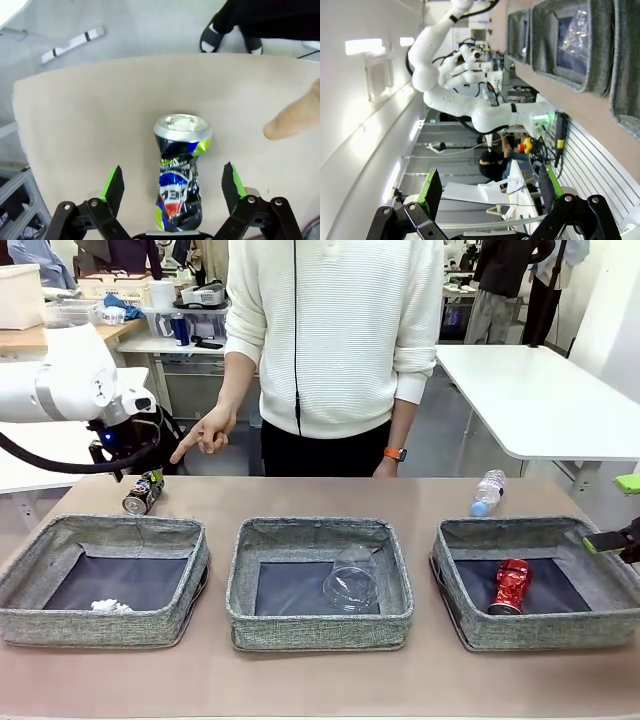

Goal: Sort the waste into the appropriate baskets.
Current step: Pick up the waste item pointed out by the person.

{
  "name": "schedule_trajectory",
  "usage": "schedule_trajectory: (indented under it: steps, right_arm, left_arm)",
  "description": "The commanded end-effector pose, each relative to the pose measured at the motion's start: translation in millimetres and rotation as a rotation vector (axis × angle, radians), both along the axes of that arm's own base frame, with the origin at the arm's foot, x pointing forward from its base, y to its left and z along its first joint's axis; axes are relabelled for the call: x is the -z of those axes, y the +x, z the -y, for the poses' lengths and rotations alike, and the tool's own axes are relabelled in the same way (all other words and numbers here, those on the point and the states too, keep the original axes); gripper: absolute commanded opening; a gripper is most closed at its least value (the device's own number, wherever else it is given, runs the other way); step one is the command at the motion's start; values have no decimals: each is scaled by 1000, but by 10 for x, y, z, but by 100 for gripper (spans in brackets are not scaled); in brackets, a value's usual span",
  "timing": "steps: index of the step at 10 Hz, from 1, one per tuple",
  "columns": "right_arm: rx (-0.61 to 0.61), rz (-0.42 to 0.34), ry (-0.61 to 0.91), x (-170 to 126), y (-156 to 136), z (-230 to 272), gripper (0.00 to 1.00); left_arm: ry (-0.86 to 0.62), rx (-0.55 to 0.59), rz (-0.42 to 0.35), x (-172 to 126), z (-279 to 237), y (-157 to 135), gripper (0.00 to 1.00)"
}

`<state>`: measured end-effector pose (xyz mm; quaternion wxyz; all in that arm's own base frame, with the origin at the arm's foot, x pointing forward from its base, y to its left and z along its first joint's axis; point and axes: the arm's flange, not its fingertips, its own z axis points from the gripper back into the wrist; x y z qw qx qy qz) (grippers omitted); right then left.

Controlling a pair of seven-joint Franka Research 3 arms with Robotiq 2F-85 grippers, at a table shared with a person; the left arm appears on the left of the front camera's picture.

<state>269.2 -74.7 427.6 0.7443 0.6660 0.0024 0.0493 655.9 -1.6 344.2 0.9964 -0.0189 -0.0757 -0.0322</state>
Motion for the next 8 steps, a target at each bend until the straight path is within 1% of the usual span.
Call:
schedule_trajectory:
  steps: [1, 5, 6, 7, 8]
  right_arm:
    - [9, -17, 19, -74, 19, -4, 100]
    - [9, -17, 19, -74, 19, -4, 100]
    - [9, -17, 19, -74, 19, -4, 100]
    - [9, -17, 19, -74, 19, -4, 100]
    - [9, -17, 19, -74, 19, -4, 100]
  left_arm:
    - [12, -11, -47, 81, 16, 143, 100]
    - [-11, -3, -65, 118, 16, 149, 100]
    - [-3, 4, -74, 124, 12, 135, 41]
    - [-4, 0, -76, 128, 11, 129, 41]
    - [-4, 2, -77, 124, 10, 126, 0]
